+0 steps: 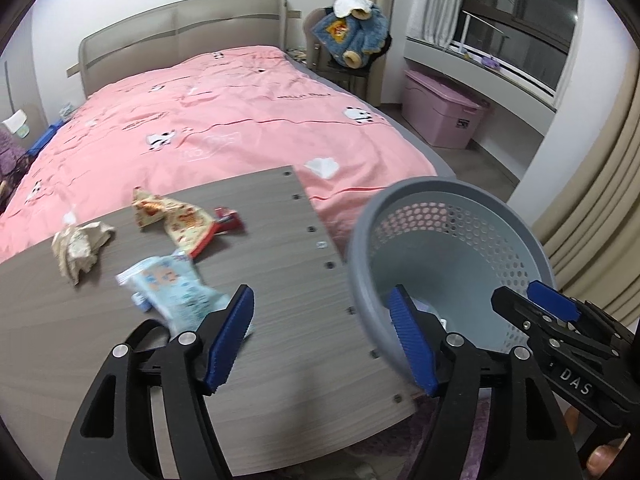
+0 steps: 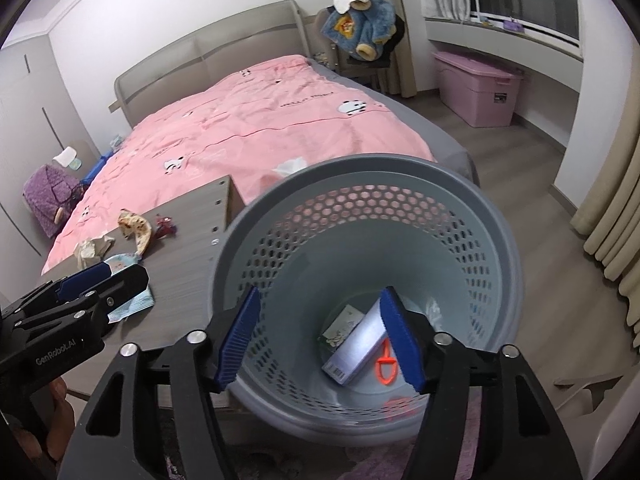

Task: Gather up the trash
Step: 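Withdraw both grippers from the wastebasket back over the table, then grasp the blue baby-wipes pack with the right gripper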

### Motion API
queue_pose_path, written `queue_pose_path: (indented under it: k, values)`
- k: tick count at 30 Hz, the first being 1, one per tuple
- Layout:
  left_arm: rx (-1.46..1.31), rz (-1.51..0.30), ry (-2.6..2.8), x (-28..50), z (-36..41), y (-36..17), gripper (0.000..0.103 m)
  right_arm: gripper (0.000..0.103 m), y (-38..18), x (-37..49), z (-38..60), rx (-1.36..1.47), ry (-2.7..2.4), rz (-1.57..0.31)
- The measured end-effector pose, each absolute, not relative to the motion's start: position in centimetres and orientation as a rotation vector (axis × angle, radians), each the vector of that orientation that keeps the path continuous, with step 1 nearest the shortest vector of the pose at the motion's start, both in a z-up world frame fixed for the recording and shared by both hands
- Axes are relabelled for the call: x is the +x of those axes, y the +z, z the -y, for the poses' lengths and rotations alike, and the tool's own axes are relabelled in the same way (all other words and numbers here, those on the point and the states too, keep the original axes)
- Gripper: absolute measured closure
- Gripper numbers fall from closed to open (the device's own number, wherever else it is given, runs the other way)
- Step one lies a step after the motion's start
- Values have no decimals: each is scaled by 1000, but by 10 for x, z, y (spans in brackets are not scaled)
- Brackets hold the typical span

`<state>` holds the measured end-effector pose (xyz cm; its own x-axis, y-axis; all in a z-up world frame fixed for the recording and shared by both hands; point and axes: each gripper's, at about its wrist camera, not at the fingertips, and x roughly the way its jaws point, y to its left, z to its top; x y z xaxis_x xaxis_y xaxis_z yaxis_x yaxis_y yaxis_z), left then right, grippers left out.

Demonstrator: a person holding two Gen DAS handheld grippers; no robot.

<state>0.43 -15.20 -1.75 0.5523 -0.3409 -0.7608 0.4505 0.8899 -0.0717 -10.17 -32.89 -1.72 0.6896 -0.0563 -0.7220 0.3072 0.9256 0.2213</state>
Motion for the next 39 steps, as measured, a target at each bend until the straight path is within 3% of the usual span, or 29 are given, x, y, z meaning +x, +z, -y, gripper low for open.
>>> queue_pose_path:
  k: [31,35,39]
  values:
    - [-24,-850,-93,14,-39,-35,35,33,-18,-10,164,120,145,-862]
    - [-44,-858,-72,16,-52,-37,35,25,-23,5,147,90,172,-883]
    - [-54,-867,-63,19,-60,-41,35,25,-27,16,138,75,177,-896]
